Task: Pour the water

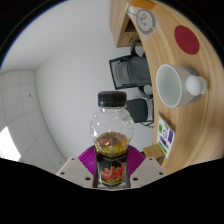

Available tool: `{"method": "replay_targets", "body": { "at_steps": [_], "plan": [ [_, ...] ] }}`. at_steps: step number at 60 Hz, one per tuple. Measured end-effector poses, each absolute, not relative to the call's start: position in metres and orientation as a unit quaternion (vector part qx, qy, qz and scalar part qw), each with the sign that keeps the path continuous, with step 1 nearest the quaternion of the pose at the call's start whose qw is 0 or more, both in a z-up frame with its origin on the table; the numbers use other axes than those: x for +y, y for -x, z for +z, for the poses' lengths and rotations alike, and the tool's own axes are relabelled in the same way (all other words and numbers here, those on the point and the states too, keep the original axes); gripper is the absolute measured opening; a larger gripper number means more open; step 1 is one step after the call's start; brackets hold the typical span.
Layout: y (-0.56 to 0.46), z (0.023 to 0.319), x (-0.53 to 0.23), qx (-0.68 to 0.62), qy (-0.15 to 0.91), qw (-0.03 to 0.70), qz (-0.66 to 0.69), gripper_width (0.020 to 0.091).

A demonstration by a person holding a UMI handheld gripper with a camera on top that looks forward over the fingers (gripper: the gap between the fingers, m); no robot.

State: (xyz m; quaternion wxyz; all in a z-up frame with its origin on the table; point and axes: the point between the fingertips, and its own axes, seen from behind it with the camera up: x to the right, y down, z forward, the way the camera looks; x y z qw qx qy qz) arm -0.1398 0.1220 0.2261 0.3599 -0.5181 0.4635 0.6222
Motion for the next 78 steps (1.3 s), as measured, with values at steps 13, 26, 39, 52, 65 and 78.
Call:
{"method": "replay_targets", "body": {
  "at_steps": [13,26,39,52,65,78],
  "plan": [
    [0.137,0.178,0.141,0.538,0.459,0.251,0.661,0.0357],
    [0.136,0.184,0.14,0.494,0.524,0.276,0.636,0.0358],
    [0.086,0.242,0.131,0.295,0.68,0.471,0.478,0.0359],
    [-0.025,0.286,0.121,0.121,0.728,0.631,0.24,0.036],
    [-0.096,0.212,0.116,-0.007,0.769,0.639,0.031,0.0359],
    [-0.105,0.127,0.11,-0.031,0.801,0.598,0.007,0.0359]
  ]
}}
